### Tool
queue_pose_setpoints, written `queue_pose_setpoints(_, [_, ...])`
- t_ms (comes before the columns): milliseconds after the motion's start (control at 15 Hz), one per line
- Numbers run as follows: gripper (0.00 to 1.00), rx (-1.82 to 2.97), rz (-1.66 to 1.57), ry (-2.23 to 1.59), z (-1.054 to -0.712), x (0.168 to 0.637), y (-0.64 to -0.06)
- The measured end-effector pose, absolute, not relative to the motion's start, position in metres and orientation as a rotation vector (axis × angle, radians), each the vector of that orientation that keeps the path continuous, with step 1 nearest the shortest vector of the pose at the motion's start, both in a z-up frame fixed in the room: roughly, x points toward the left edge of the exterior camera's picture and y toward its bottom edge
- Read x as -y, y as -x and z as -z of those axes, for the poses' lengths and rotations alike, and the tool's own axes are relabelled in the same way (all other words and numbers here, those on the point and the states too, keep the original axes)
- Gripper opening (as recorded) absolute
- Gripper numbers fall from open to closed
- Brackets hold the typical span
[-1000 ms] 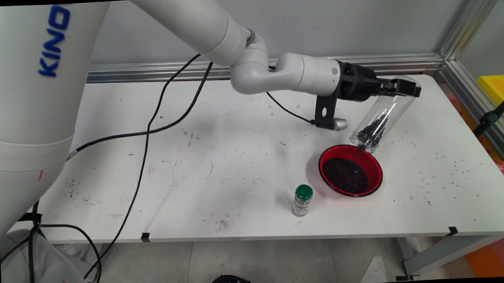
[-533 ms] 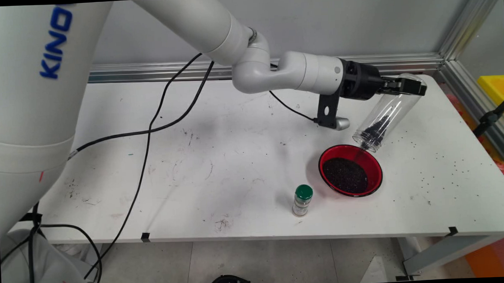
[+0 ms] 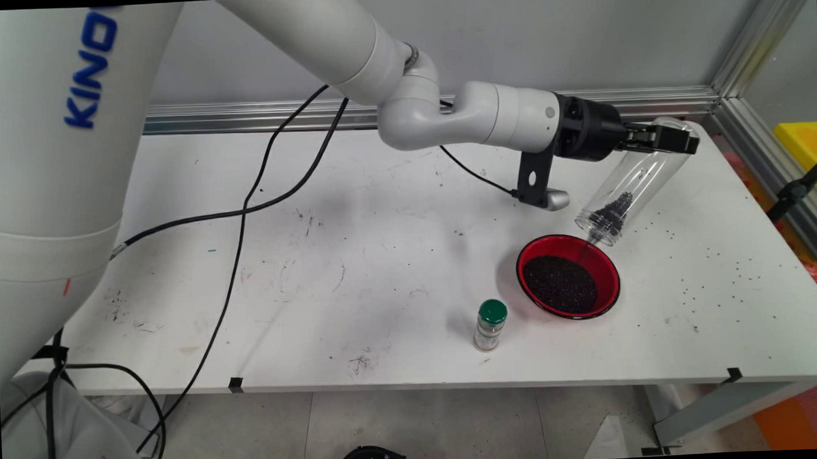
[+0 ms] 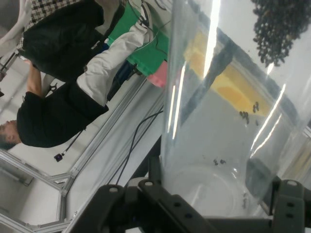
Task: Pour the black seasoning powder in the red bowl
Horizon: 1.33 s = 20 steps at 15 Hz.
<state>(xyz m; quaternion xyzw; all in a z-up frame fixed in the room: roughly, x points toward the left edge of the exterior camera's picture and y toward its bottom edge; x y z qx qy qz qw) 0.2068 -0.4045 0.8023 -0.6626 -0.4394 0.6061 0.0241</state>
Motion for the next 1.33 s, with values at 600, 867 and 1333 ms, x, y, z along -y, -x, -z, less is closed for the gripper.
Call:
queue_pose_setpoints(600, [0.0,1.33,-1.894,2.056,-0.8057,0.4047,-0.2053])
queue_pose_setpoints(867, [0.0,1.318,-1.901,2.059,-0.8068,0.4045,-0.205])
queue_pose_setpoints(1333, [0.0,1.274,-1.912,2.077,-0.8088,0.4027,-0.2037])
